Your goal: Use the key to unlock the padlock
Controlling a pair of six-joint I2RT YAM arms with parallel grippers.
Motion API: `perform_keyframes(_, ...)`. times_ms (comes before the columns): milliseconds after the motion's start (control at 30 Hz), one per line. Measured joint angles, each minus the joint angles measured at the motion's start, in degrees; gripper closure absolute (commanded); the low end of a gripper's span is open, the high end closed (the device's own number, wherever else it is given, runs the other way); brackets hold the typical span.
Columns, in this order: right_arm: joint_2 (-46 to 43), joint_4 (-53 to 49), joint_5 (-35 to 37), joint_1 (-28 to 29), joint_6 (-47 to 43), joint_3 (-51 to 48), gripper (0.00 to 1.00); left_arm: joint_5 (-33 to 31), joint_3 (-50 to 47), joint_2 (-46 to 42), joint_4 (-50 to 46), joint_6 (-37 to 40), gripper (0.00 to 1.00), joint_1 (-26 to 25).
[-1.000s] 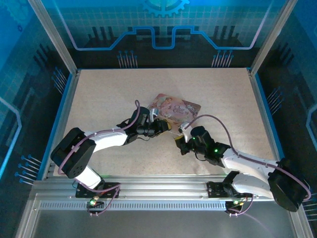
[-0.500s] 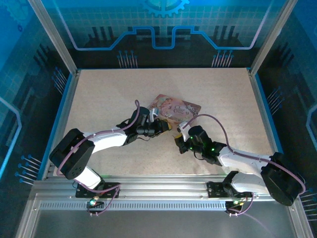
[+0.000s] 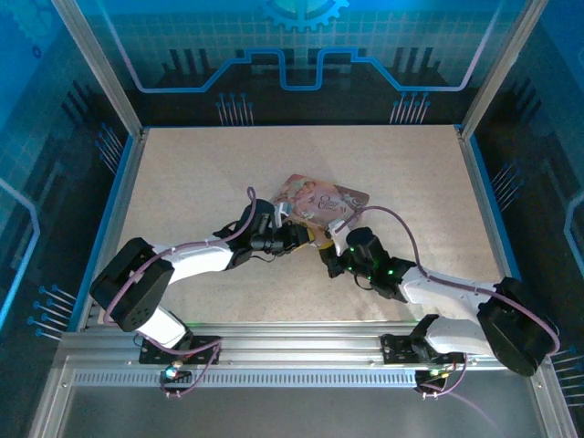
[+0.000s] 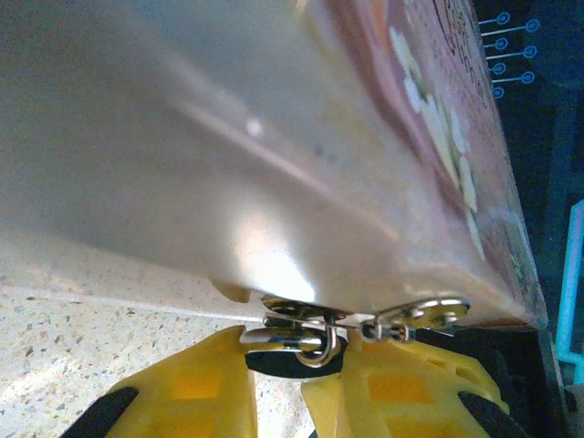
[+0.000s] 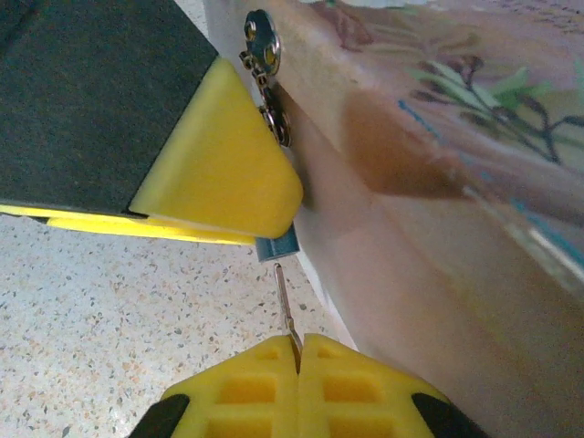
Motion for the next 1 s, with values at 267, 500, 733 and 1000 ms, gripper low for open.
perform_keyframes(267, 0.66, 0.46, -0.26, 0.00, -0.02, 0.15, 0.97, -0.07, -0.13, 0.00, 0.22, -0.22, 0.90, 0.00)
perform_keyframes(500, 1.38, 1.31, -0.66, -0.26, -0.02, 0.17, 0.97, -0.26, -0.17, 0.00, 0.26, -0.35, 0.90, 0.00)
perform_keyframes(733, 1.51, 2.01, -0.87, -0.37, -0.02, 0.17, 0.97, -0.44, -0.17, 0.00, 0.52, -0.37, 0.91, 0.00)
perform_keyframes(1000, 2.25, 3.45, -1.33, -0.74, -0.07, 0.17, 0.97, -0.68, -0.17, -0.07, 0.68, -0.37, 0.90, 0.02)
